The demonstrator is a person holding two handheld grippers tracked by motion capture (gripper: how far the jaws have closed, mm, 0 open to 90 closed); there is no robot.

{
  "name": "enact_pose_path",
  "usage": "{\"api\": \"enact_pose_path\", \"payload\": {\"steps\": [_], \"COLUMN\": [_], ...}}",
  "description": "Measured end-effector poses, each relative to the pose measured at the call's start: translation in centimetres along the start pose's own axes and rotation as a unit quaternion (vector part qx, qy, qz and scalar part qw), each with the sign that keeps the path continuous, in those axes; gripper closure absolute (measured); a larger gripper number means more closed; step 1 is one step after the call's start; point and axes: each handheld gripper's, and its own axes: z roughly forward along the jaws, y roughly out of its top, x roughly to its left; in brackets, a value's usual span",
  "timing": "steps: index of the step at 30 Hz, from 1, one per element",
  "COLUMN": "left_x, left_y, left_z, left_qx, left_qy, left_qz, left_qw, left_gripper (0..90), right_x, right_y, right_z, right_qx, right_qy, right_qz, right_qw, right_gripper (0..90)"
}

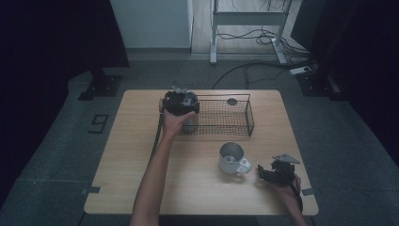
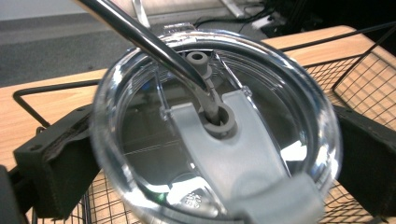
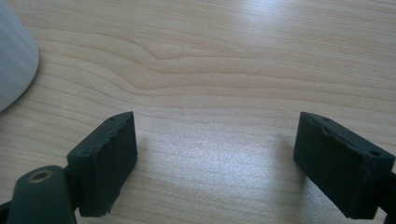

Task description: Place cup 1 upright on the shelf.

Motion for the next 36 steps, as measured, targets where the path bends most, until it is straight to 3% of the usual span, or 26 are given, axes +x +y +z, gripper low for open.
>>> {"api": "enact_pose_path", "payload": {"steps": [9,18,22,36], "left_x": [0.1,0.1,0.2,1.6], "left_y": [-0.1,-0.5,-0.8,-3.0], "left_z": [-1.8,-2.9,-3.0,-5.7], "left_qx": [-0.022,-0.025,-0.024,-0.036], "left_qy": [-0.016,-0.033,-0.017,-0.029], "left_qz": [0.001,0.005,0.018,0.016], "left_qw": [0.9996,0.9991,0.9994,0.9988], "left_gripper": [0.0,0.0,0.0,0.0], "right_x": [0.0,0.1,0.1,0.0], "right_y": [0.1,0.2,0.2,0.2], "right_z": [0.1,0.2,0.2,0.2], "right_qx": [0.000,0.000,0.000,0.000], "right_qy": [0.001,-0.002,-0.002,-0.005], "right_qz": [-0.001,0.001,0.001,0.002], "right_qw": [1.0000,1.0000,1.0000,1.0000], "right_gripper": [13.4,13.5,13.5,13.7]}}
